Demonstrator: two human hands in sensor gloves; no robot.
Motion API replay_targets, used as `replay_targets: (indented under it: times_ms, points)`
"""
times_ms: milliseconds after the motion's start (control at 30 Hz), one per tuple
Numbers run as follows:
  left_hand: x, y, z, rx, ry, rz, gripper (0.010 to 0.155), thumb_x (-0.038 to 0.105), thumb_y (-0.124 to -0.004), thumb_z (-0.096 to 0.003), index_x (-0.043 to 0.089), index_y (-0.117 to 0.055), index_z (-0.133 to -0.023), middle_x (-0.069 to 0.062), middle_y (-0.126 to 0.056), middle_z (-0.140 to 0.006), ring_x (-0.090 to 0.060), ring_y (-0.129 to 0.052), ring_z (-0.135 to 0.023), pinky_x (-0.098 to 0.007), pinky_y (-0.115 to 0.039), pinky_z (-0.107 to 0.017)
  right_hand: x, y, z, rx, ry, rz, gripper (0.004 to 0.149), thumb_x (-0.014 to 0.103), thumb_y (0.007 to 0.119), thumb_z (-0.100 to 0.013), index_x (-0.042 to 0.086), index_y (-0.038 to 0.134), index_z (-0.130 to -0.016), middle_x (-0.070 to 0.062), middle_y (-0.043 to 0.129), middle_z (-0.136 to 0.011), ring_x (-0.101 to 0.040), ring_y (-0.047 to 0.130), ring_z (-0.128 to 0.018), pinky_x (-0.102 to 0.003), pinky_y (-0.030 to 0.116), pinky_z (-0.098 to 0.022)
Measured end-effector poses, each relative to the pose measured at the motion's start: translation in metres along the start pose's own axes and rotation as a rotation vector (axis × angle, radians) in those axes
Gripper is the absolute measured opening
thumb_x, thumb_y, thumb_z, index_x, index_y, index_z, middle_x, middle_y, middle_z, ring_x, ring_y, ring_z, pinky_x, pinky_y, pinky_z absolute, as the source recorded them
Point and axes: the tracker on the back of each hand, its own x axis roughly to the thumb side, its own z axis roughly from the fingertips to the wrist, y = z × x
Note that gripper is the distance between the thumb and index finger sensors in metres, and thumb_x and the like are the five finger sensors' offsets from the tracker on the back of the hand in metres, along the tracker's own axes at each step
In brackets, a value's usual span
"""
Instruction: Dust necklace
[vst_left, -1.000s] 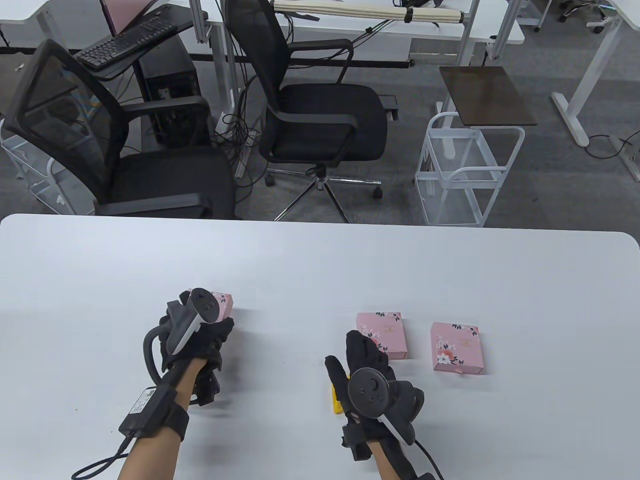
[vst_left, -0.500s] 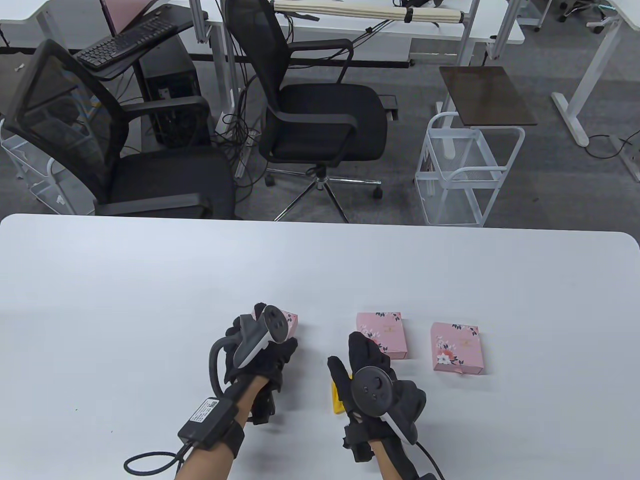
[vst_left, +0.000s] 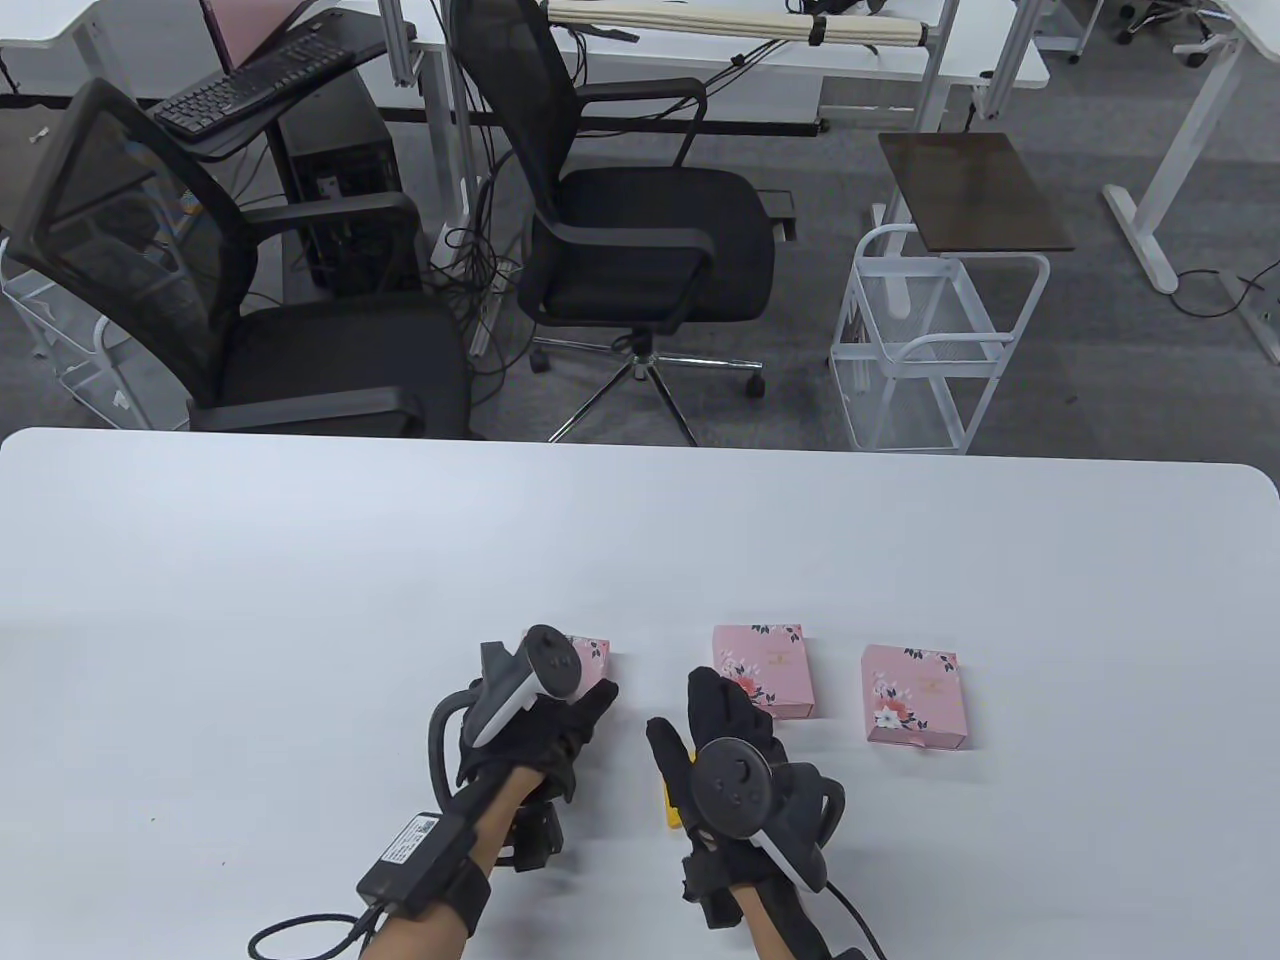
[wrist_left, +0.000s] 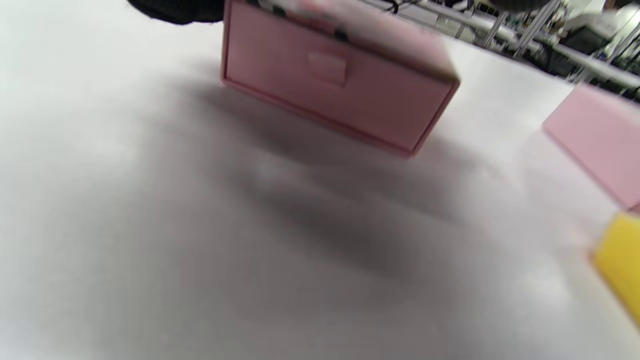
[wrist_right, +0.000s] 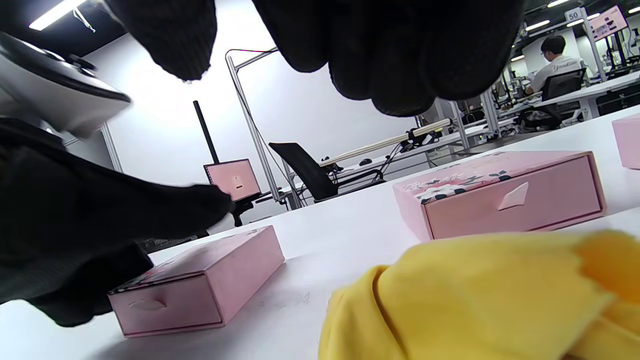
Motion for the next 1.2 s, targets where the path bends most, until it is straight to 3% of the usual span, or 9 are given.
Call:
replay_targets:
  times_ms: [200, 367, 467, 567, 667, 733, 833, 1100, 1200]
  points:
    - [-0.026, 0.017, 0.031, 0.114, -0.057, -0.021, 0.077, 0.063, -0.056, -0.0609, 0.021, -0.029, -0.120, -0.034, -0.038, -0.118, -0.053, -0.047, -0.097, -0.062, -0.054, -0.071, 0.005, 0.004, 0.001, 0.002, -0.020, 0.024, 0.065, 0.046, 0.071, -0.066, 0.002, 0.054, -0.111, -0.032, 0.064, -0.107, -0.055, 0.077, -0.083, -0.058, 0.071, -0.061]
    - [-0.054, 0.009, 0.038, 0.212, -0.171, -0.015, 0.063, 0.050, -0.062, -0.0623, 0.021, -0.049, -0.116, -0.021, -0.055, -0.117, -0.045, -0.057, -0.100, -0.058, -0.060, -0.072, 0.015, 0.011, 0.004, 0.042, -0.038, -0.006, 0.060, 0.045, 0.071, -0.066, 0.004, 0.061, -0.108, -0.029, 0.071, -0.102, -0.051, 0.083, -0.078, -0.054, 0.075, -0.058]
    - [-0.061, -0.004, 0.033, 0.215, -0.258, -0.071, 0.059, 0.040, -0.063, -0.0634, 0.023, -0.043, -0.117, -0.014, -0.047, -0.122, -0.040, -0.048, -0.108, -0.059, -0.054, -0.077, 0.023, 0.017, 0.004, 0.094, -0.039, -0.045, 0.053, 0.044, 0.070, -0.066, 0.006, 0.068, -0.104, -0.026, 0.080, -0.095, -0.046, 0.090, -0.071, -0.051, 0.079, -0.053]
    - [-0.058, -0.011, 0.024, 0.123, -0.355, -0.167, 0.060, 0.033, -0.060, -0.0640, 0.027, -0.031, -0.116, -0.006, -0.030, -0.125, -0.035, -0.035, -0.113, -0.059, -0.046, -0.080, 0.031, 0.031, 0.004, 0.182, -0.034, -0.076, 0.047, 0.042, 0.070, -0.066, 0.008, 0.074, -0.098, -0.024, 0.087, -0.088, -0.042, 0.095, -0.063, -0.048, 0.082, -0.048]
    - [-0.056, -0.015, 0.021, 0.153, -0.382, -0.204, 0.061, 0.031, -0.060, -0.0638, 0.031, -0.028, -0.116, 0.002, -0.023, -0.125, -0.030, -0.029, -0.115, -0.060, -0.041, -0.081, 0.040, 0.042, 0.000, 0.259, -0.011, -0.122, 0.046, 0.041, 0.069, -0.067, 0.007, 0.076, -0.097, -0.022, 0.090, -0.083, -0.039, 0.097, -0.057, -0.045, 0.084, -0.043]
    - [-0.058, -0.018, 0.016, 0.092, -0.356, -0.205, 0.059, 0.033, -0.059, -0.0637, 0.031, -0.032, -0.116, 0.002, -0.026, -0.126, -0.030, -0.029, -0.115, -0.060, -0.040, -0.081, 0.048, 0.053, -0.006, 0.327, 0.029, -0.166, 0.047, 0.041, 0.069, -0.067, 0.005, 0.076, -0.096, -0.021, 0.092, -0.080, -0.037, 0.099, -0.053, -0.043, 0.085, -0.041]
    - [-0.060, -0.019, 0.016, 0.121, -0.367, -0.143, 0.057, 0.033, -0.060, -0.0634, 0.031, -0.037, -0.115, 0.003, -0.029, -0.125, -0.032, -0.034, -0.113, -0.061, -0.043, -0.079, 0.058, 0.072, -0.017, 0.417, 0.118, -0.199, 0.046, 0.038, 0.071, -0.067, 0.002, 0.076, -0.096, -0.021, 0.093, -0.077, -0.036, 0.099, -0.050, -0.042, 0.086, -0.038]
    - [-0.063, -0.020, 0.014, 0.111, -0.377, -0.102, 0.056, 0.034, -0.059, -0.0634, 0.031, -0.039, -0.115, 0.004, -0.030, -0.125, -0.033, -0.041, -0.111, -0.059, -0.048, -0.078, 0.050, 0.107, -0.038, 0.461, 0.451, -0.386, 0.055, 0.042, 0.070, -0.067, -0.007, 0.079, -0.091, -0.019, 0.097, -0.069, -0.032, 0.102, -0.041, -0.037, 0.088, -0.030]
    - [-0.062, -0.017, 0.014, 0.110, -0.371, -0.078, 0.055, 0.034, -0.059, -0.0634, 0.031, -0.043, -0.115, 0.004, -0.034, -0.125, -0.032, -0.042, -0.111, -0.059, -0.049, -0.078, 0.046, 0.114, -0.042, 0.460, 0.517, -0.439, 0.055, 0.041, 0.071, -0.067, -0.008, 0.081, -0.088, -0.017, 0.098, -0.067, -0.030, 0.103, -0.039, -0.036, 0.088, -0.029]
